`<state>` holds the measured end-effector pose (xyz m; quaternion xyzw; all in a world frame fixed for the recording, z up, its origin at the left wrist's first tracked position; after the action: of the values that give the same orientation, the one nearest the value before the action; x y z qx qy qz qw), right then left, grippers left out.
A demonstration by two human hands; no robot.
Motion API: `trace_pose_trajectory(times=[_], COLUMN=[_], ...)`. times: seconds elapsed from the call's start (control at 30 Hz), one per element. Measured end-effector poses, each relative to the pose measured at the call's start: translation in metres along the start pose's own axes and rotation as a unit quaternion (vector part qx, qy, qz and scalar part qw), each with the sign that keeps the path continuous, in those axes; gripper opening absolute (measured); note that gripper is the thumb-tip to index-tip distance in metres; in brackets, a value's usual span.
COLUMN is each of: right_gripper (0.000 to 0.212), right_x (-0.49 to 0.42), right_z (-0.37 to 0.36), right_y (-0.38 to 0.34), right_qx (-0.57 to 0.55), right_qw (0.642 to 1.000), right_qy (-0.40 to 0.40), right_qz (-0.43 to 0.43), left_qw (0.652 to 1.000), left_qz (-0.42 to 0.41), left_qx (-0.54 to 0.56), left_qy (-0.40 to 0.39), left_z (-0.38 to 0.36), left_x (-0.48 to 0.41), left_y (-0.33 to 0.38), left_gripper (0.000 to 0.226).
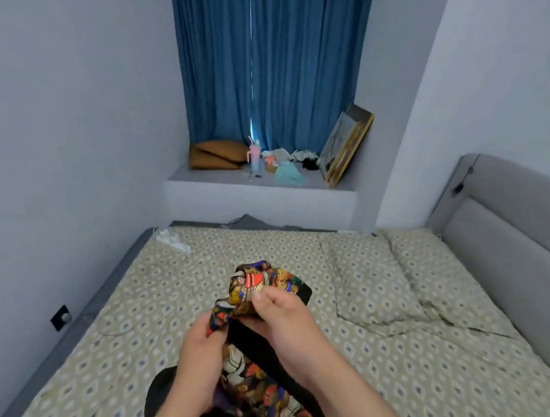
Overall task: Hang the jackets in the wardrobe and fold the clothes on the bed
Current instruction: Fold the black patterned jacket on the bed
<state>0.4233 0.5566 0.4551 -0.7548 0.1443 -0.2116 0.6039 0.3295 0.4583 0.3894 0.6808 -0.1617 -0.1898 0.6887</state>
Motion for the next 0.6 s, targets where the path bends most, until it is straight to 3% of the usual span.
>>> trace_pose_trajectory(times=[0.13,0.2,0.27,0.33,0.37,0.5,0.6], right_gripper=[0.027,0.032,0.065,0.049,0.038,0.016,0.018], right_x=[0.020,0.029,0.029,0.026,0.026,0.028,0.037], right_z=[0.058,0.085,0.095,0.081,0.076,0.081,0.071], right_y=[-0.060,-0.063,-0.048,-0.040,-0.040,-0.065,-0.095], right_qx=[0.114,0.200,0.236,0.193,0.211,0.229,0.216], right_qw=[0.969,0.941,0.949,0.978,0.975,0.966,0.975], right_qy=[0.196,0.257,0.206,0.080,0.061,0.105,0.031], right_qz=[0.103,0.086,0.026,0.025,0.037,0.059,0.047], left_qw=[0.978,0.954,0.931,0.924,0.925,0.920,0.922], left_qz=[0.030,0.035,0.065,0.080,0.080,0.062,0.068], left_qx=[0.207,0.297,0.358,0.374,0.371,0.382,0.380], left_qy=[0.009,0.019,0.003,-0.019,-0.030,-0.056,-0.010], left_z=[0.012,0.020,0.020,0.018,0.016,0.008,0.009], left_x=[-0.025,-0.031,-0.032,-0.030,-0.028,-0.029,-0.045], left_y=[0.071,0.107,0.134,0.153,0.159,0.190,0.213], left_gripper=[0.025,0.021,0.031,0.041,0.045,0.053,0.039])
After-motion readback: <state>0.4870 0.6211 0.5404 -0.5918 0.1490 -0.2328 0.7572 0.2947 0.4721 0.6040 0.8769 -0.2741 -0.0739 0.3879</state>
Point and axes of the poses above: each hand's wrist, its own x-axis away from the middle knuckle, its own z-axis out of the back of the hand, y = z × x, the point moved 7 cm from there along -x, towards the middle knuckle, and after that the axes turned 6 degrees about -z, right-handed, at the moved point
